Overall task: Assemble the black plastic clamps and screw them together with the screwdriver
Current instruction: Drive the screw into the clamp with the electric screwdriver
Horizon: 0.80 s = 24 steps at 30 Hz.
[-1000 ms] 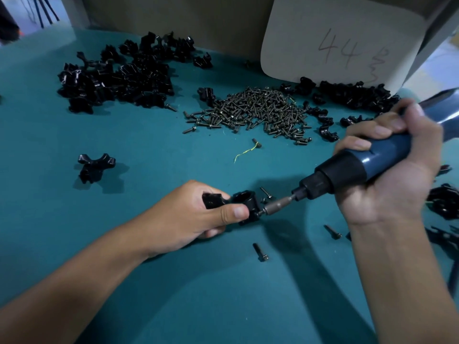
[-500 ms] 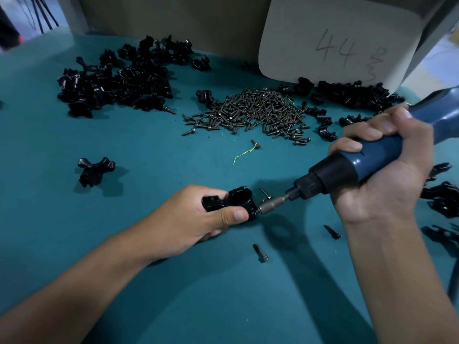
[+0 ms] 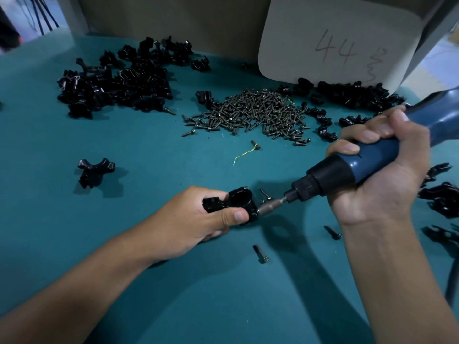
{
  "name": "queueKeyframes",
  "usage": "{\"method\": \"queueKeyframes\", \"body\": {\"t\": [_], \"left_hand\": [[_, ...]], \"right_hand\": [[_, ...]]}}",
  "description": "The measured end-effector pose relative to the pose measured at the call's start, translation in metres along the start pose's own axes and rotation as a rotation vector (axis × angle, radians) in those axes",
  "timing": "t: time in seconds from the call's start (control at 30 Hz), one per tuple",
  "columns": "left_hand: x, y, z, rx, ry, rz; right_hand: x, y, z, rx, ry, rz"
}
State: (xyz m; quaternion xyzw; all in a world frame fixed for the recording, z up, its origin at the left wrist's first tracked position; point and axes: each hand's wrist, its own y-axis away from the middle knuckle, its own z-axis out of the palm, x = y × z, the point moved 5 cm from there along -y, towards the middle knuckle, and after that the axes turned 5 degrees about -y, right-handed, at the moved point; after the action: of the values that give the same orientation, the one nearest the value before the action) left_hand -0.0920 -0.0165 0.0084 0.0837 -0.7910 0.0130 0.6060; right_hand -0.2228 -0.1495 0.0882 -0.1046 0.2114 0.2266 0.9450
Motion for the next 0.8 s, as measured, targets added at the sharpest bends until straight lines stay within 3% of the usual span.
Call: {"method": "queueKeyframes", "body": {"t": [0.07, 0.3, 0.47, 0.6, 0.7, 0.8], "left_hand": [[-0.001, 0.0, 0.0, -0.004, -0.002, 0.0], [-0.003, 0.0, 0.0, -0.051, 0.034, -0.023], [-0.002, 0.006, 0.022, -0.26, 0.429, -0.233], [0.001, 0.009, 0.016, -0.312, 0.603, -0.267], [-0.002, 0.006, 0.011, -0.202, 0.645, -0.287], [-0.004, 0.0, 0.003, 0.05, 0.631, -0.21]], "right_hand": [[-0.016, 0.0, -0.024, 0.085, -0.052, -0.187], [-0.026, -0.009, -0.016, 0.007, -0.09, -0.093], [-0.023, -0.007, -0.002, -0.081, -0.133, -0.073], [-0.027, -0.013, -0.01, -0.061, -0.16, -0.096], [-0.041, -0.02, -0.031, 0.064, -0.192, -0.104], [-0.041, -0.023, -0.064, 0.395, -0.096, -0.112]]}}
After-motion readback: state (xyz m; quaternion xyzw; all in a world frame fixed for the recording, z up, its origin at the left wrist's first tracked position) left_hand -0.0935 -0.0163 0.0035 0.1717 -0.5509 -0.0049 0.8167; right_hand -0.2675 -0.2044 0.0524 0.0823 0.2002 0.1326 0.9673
